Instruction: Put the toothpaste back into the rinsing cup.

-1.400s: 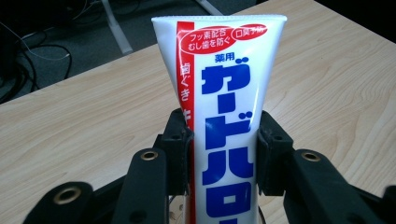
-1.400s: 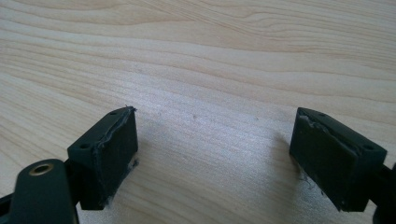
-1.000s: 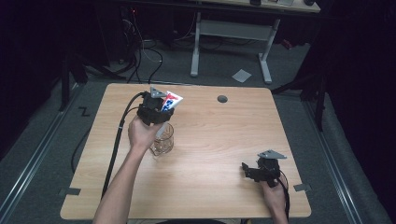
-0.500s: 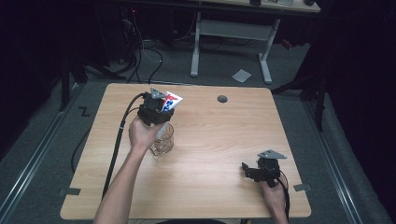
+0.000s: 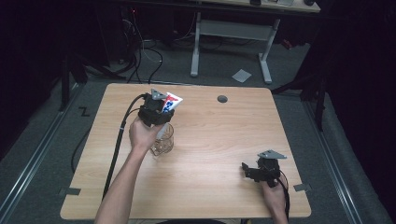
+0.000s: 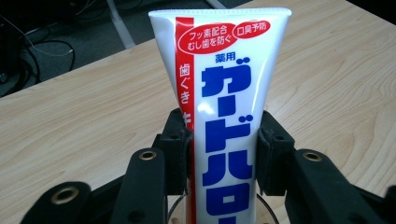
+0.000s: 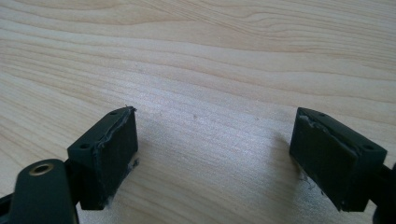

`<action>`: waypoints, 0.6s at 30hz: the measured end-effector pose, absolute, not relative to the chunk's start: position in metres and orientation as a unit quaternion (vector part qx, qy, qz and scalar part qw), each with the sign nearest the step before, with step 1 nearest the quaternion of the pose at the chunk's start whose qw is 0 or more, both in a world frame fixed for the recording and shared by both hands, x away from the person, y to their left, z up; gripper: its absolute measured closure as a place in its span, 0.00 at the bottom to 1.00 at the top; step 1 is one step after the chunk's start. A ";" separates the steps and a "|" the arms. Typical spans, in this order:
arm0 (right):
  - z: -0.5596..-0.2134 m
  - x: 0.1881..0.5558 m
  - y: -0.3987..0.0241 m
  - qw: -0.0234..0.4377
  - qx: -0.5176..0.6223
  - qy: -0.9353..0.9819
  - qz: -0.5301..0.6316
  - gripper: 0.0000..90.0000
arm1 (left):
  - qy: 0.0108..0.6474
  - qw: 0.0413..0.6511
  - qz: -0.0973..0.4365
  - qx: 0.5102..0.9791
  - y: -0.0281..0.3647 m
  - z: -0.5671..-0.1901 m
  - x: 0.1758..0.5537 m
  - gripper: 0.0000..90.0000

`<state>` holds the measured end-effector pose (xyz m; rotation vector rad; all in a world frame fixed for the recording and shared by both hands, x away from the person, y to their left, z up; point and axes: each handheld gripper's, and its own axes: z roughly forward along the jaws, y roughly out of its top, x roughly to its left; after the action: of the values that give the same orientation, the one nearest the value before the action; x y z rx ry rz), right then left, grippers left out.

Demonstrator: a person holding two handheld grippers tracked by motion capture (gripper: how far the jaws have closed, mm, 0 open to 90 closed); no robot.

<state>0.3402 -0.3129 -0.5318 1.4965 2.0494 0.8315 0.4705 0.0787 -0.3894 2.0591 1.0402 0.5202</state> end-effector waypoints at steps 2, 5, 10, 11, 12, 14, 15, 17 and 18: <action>-0.532 0.340 -0.313 0.233 0.545 0.746 0.303 0.17 | 0.406 0.379 0.203 0.806 0.077 -0.390 0.470 0.69; -0.532 0.340 -0.313 0.233 0.545 0.746 0.303 0.17 | 0.405 0.378 0.204 0.807 0.076 -0.392 0.471 0.69; -0.532 0.340 -0.313 0.233 0.545 0.746 0.303 0.17 | 0.405 0.380 0.203 0.807 0.077 -0.394 0.470 0.69; -0.532 0.340 -0.313 0.233 0.544 0.746 0.303 0.17 | 0.407 0.379 0.203 0.806 0.077 -0.396 0.470 0.69; -0.532 0.340 -0.313 0.233 0.544 0.746 0.303 0.17 | 0.407 0.379 0.203 0.806 0.077 -0.396 0.470 0.68; -0.532 0.340 -0.313 0.233 0.545 0.746 0.303 0.17 | 0.409 0.378 0.203 0.806 0.078 -0.397 0.470 0.68; -0.532 0.340 -0.313 0.233 0.545 0.746 0.303 0.17 | 0.409 0.378 0.202 0.806 0.078 -0.398 0.470 0.68; -0.532 0.340 -0.313 0.233 0.545 0.746 0.303 0.17 | 0.409 0.378 0.202 0.806 0.079 -0.399 0.470 0.68; -0.532 0.340 -0.313 0.233 0.545 0.746 0.303 0.17 | 0.408 0.378 0.202 0.806 0.079 -0.400 0.470 0.68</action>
<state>0.3401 -0.3129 -0.5318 1.4966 2.0495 0.8315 0.4699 0.0790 -0.3998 2.0599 1.0438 0.5173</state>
